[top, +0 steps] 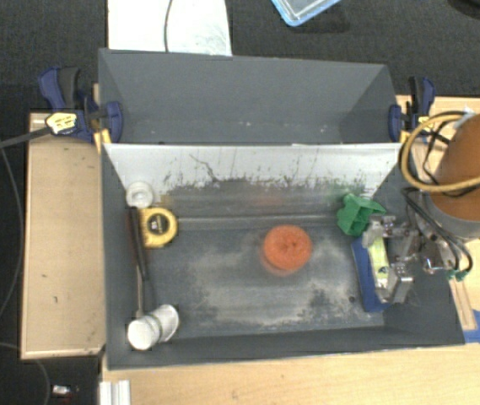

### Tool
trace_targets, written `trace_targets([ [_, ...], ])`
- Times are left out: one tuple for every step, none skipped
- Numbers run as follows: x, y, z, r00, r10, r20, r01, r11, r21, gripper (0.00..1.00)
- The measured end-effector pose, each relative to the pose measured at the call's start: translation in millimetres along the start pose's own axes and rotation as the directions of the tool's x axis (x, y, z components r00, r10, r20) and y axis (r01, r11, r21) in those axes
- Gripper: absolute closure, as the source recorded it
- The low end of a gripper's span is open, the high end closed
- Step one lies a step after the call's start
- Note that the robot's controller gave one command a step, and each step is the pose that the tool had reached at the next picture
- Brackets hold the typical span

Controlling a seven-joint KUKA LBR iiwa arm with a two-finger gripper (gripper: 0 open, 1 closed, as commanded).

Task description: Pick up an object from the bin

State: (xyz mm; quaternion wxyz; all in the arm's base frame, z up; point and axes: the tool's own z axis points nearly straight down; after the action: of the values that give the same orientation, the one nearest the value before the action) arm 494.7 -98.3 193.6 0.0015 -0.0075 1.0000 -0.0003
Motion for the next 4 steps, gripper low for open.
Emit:
trace_targets([
  [0.0,0.0,0.0,1.0,-0.001,0.0,0.001,1.0,0.0,0.0],
  [-66.9,49.6,22.0,0.999,0.051,0.006,-0.051,0.999,0.0,0.0],
  [-59.0,105.7,26.3,1.0,-0.02,0.001,0.02,1.0,0.001,0.0],
  [-91.3,105.1,63.8,0.995,-0.103,0.015,0.103,0.995,0.003,0.0],
])
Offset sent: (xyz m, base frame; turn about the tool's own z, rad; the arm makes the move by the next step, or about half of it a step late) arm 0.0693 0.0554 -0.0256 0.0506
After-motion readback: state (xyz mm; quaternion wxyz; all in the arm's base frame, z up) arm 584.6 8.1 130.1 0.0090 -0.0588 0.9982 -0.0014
